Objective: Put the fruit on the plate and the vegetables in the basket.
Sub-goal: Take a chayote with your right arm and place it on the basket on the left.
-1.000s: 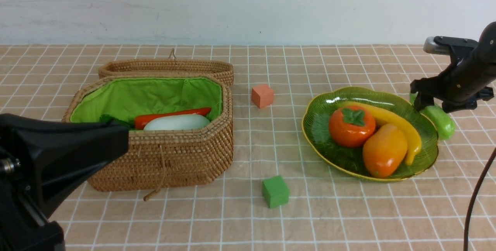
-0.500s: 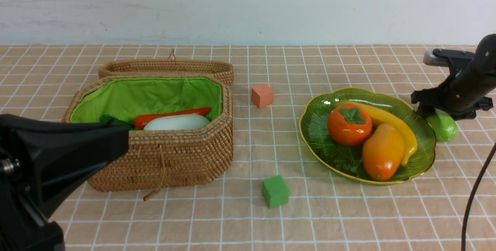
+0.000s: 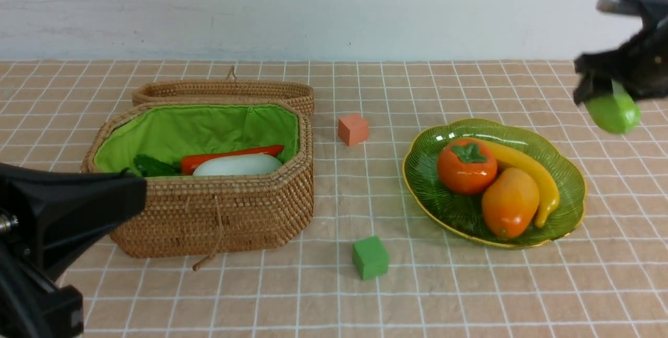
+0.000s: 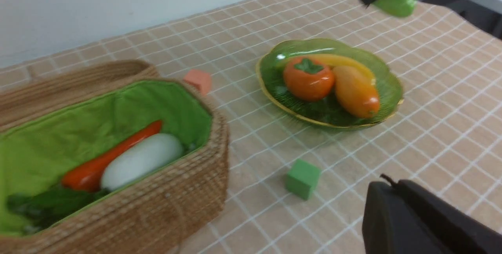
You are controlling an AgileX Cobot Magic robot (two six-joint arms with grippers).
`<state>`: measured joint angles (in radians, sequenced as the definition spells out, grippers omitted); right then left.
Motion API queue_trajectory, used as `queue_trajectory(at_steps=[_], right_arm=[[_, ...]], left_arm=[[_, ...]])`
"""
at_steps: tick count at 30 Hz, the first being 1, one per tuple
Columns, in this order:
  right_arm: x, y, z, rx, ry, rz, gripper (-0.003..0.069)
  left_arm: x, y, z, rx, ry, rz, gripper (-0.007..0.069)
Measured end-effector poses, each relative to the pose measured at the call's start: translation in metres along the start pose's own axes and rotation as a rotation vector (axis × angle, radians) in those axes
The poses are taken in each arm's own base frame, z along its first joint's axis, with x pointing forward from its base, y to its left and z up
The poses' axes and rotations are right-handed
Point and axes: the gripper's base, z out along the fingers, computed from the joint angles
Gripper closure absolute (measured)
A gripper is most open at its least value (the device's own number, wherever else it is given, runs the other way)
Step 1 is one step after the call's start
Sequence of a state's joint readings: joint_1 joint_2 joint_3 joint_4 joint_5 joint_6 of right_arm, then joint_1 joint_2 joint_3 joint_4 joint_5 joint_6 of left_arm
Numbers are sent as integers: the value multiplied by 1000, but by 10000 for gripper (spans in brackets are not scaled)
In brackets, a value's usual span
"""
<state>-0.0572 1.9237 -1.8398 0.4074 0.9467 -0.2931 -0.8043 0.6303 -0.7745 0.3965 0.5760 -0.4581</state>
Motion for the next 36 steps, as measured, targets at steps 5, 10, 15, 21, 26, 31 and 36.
queue_trajectory(at_steps=[5,10,15,21,26,31,36], right_arm=[[-5,154,-23,-441,-148,-385,226],[20,266,3,-640,-233,-643,226],[40,314,65,-617,-260,-714,226],[52,324,103,-600,-240,-767,226],[54,322,106,-569,-213,-779,86],[41,306,60,-544,-94,-708,-6],[22,258,-56,-399,43,-628,181]], left_arm=[[-2,19,-16,-172,-69,-125,620],[-3,28,-25,-242,-103,-215,620],[0,28,-25,-244,-73,-172,620],[2,26,-24,-229,-50,-162,620],[1,26,-24,-222,-50,-159,620],[-2,22,-23,-183,-84,-137,620],[-5,16,-35,-62,-233,-93,618]])
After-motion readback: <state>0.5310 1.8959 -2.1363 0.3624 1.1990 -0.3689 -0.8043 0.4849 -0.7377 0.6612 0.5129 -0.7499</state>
